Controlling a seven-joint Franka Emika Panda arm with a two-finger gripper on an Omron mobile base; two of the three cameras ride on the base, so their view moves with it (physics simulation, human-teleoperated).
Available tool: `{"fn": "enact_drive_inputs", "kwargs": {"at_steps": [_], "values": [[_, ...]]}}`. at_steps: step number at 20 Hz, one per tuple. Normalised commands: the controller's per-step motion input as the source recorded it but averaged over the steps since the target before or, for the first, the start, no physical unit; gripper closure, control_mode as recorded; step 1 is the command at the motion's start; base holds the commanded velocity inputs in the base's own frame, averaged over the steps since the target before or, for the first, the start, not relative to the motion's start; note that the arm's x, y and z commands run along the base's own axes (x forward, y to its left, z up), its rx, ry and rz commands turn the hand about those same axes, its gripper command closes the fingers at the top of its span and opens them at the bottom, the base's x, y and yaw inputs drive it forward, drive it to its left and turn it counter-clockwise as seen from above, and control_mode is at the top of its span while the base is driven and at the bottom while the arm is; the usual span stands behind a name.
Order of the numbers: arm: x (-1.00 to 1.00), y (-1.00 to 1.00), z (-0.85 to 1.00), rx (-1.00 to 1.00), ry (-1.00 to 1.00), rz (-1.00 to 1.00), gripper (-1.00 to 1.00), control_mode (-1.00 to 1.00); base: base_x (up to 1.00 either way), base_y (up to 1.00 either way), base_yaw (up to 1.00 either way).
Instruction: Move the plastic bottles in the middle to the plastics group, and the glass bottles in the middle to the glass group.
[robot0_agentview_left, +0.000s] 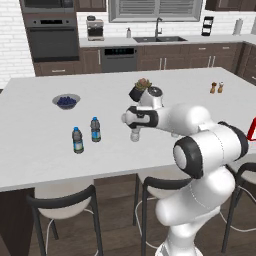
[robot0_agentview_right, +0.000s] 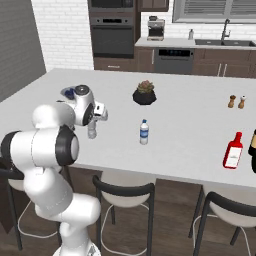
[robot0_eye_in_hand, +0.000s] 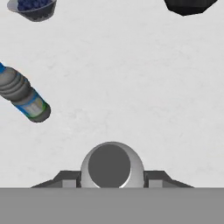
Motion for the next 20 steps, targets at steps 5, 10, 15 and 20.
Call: {"fn": "enact_drive_inputs", "kwargs": {"at_steps": [5,10,15,20], "values": [[0.63,0.84,-0.01,0.0,0.0,0.29,1.0,-1.0,0.0,0.0,0.0],[0.8,0.47,-0.11,-0.01,0.02,0.18,1.0,-1.0,0.0,0.0,0.0],[0.23,0.19,-0.14,-0.01,0.0,0.08,1.0,-1.0,0.0,0.0,0.0],[0.06,0.16,-0.13,0.0,0.0,0.08,1.0,-1.0,0.0,0.0,0.0]]}}
